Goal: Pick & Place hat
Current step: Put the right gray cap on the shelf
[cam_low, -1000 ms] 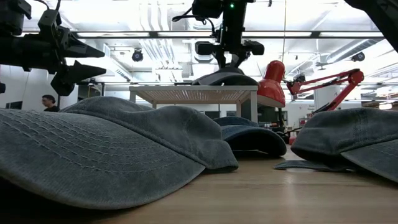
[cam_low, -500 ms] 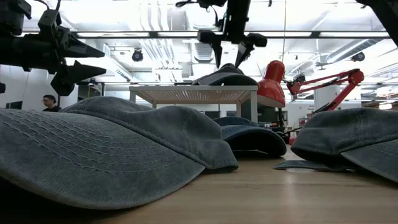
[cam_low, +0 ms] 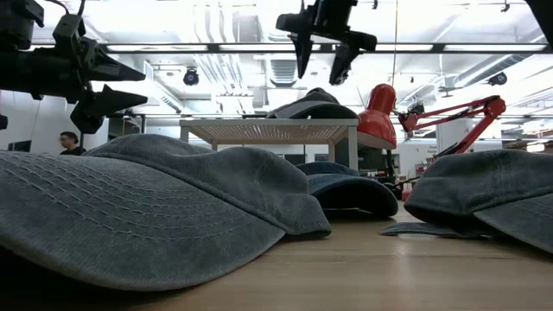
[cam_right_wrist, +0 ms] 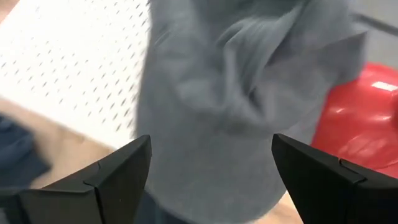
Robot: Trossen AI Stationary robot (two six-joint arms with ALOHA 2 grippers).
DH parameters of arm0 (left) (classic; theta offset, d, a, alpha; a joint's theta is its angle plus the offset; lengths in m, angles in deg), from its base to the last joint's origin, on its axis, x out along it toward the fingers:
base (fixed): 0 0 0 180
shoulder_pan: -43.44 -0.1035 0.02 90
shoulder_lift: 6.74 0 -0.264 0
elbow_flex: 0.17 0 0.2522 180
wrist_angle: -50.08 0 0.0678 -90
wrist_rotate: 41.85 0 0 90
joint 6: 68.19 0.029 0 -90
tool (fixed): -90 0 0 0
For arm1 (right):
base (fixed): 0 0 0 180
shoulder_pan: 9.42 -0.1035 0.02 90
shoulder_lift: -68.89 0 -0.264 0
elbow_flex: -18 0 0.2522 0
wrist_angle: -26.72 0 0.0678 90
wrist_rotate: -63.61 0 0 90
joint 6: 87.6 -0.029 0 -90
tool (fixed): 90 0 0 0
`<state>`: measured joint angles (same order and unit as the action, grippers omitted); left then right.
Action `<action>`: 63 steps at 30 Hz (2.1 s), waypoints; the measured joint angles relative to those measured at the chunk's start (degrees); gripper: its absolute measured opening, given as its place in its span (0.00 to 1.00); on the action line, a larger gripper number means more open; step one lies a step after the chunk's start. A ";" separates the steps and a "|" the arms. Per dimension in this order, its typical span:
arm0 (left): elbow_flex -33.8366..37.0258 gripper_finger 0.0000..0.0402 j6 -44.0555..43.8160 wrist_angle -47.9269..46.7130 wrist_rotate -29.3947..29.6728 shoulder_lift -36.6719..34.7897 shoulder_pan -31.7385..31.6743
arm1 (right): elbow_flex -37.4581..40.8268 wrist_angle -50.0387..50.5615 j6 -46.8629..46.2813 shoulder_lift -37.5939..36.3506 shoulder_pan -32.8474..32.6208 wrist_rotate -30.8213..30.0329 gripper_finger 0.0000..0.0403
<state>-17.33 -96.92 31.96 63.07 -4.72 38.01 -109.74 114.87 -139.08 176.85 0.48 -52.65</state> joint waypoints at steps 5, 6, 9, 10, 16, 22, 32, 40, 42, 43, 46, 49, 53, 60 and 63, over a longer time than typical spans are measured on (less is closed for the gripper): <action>0.00 0.55 -0.01 0.02 -0.02 -0.01 0.01 | 0.00 0.56 -0.44 0.00 -2.04 4.81 0.81; 0.00 0.55 0.00 0.02 -0.02 -0.02 0.01 | 0.00 0.55 -0.43 0.00 -2.49 5.50 0.80; 0.00 0.55 0.00 0.02 -0.02 -0.02 0.02 | 0.00 0.56 -0.58 0.04 -4.04 5.92 0.79; 0.00 0.55 0.00 0.02 0.00 0.00 0.00 | 0.00 0.56 -0.62 0.04 -4.64 5.92 0.79; 0.00 0.55 0.00 0.02 -0.02 -0.02 0.01 | 0.00 0.67 -1.92 0.07 -8.09 5.93 0.76; 0.00 0.55 -0.01 0.02 -0.02 -0.01 0.02 | 0.00 2.37 -3.29 0.07 -10.65 8.13 0.74; 0.00 0.55 0.00 0.02 -0.02 0.00 0.00 | 0.00 11.76 -15.42 0.02 -15.30 13.24 0.74; 0.00 0.55 0.00 0.02 -0.02 0.00 0.02 | 0.07 13.65 -26.79 0.00 -21.19 13.26 0.77; 0.00 0.55 0.00 0.02 -0.02 -0.02 0.01 | 0.23 13.69 -29.51 0.00 -22.53 13.02 0.78; 0.00 0.55 -0.01 0.02 -0.02 -0.02 0.01 | 0.38 13.64 -30.85 0.00 -23.12 12.85 0.78; 0.00 0.55 0.00 0.01 -0.02 -0.01 0.01 | 0.89 13.70 -34.74 0.00 -24.73 12.80 0.78; 0.00 0.55 0.00 0.00 -0.02 -0.02 0.00 | 1.56 13.67 -37.85 -0.01 -26.15 12.72 0.77; 0.00 0.55 0.00 0.02 -0.01 0.00 0.02 | 2.72 13.68 -40.67 -0.02 -28.09 12.65 0.76; 0.00 0.55 0.00 0.00 -0.02 0.00 0.02 | 5.77 13.72 -46.80 -0.02 -30.94 12.66 0.75; 0.00 0.55 -0.01 0.00 -0.01 -0.01 0.01 | 6.89 14.52 -49.00 -0.07 -32.15 12.63 0.77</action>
<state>-17.33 -96.93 31.96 63.06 -4.73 38.02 -102.85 129.39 -188.08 176.79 -31.68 -40.02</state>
